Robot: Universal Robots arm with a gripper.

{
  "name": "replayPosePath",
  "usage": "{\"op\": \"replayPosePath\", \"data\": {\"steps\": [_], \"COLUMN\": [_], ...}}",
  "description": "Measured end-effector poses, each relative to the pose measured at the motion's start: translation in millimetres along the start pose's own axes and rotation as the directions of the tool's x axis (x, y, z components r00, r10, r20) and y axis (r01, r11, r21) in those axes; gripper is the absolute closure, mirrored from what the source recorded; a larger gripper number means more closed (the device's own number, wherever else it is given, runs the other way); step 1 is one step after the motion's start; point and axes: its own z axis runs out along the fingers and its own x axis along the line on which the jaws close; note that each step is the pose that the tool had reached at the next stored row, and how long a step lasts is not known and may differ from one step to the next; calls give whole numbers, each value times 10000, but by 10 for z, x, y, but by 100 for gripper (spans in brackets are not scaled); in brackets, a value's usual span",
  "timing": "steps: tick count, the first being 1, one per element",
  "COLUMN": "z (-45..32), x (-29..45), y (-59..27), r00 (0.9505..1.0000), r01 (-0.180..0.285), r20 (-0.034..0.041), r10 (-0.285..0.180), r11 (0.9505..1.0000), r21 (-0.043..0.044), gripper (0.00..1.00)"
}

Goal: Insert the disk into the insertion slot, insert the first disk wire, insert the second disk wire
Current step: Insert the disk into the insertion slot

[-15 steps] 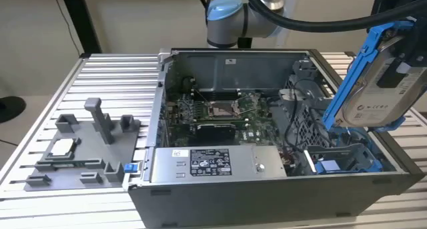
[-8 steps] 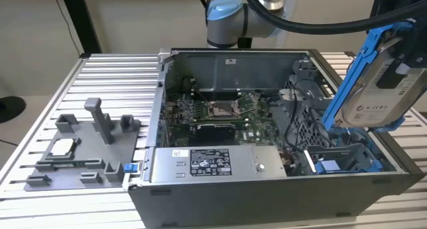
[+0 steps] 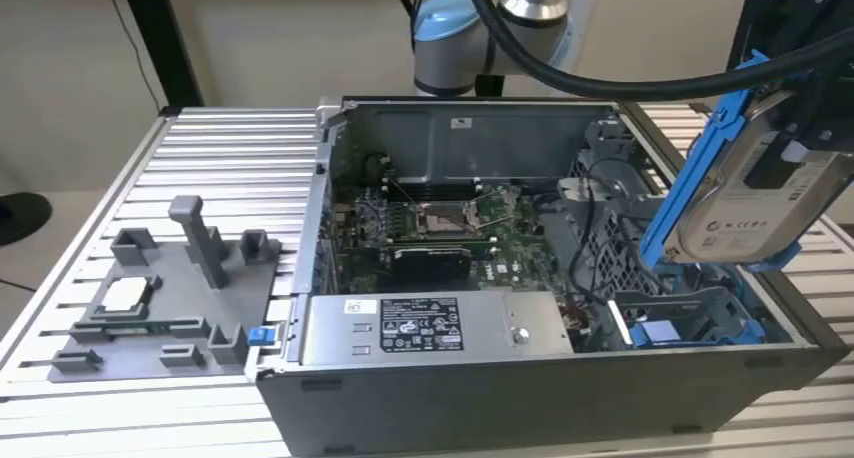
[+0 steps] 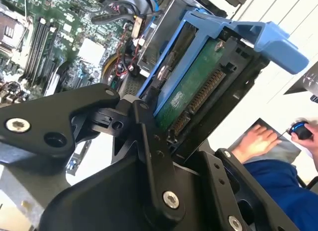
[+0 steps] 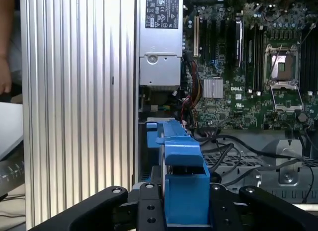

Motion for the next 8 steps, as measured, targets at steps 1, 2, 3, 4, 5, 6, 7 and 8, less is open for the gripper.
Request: {"op": "replayPosePath", "data": {"steps": [1, 2, 3, 4, 5, 6, 7, 8], "z": [11, 21, 32, 43, 55, 66, 78, 89], "x": [0, 0, 0, 0, 0, 0, -1, -1], "y": [0, -1, -1, -1, -2, -2, -3, -3], "r00": [10000, 10000, 10000, 10000, 10000, 10000, 10000, 10000], "r01": [0, -1, 0, -1, -1, -1, -1, -1], "r20": [1, 1, 1, 0, 0, 0, 0, -1], "r10": [0, 1, 0, 1, 1, 1, 1, 1], "r11": [10000, 10000, 10000, 10000, 10000, 10000, 10000, 10000], "r21": [-1, -1, -1, -3, -4, -5, -7, -10], "gripper": [100, 100, 100, 100, 100, 100, 100, 100]}}
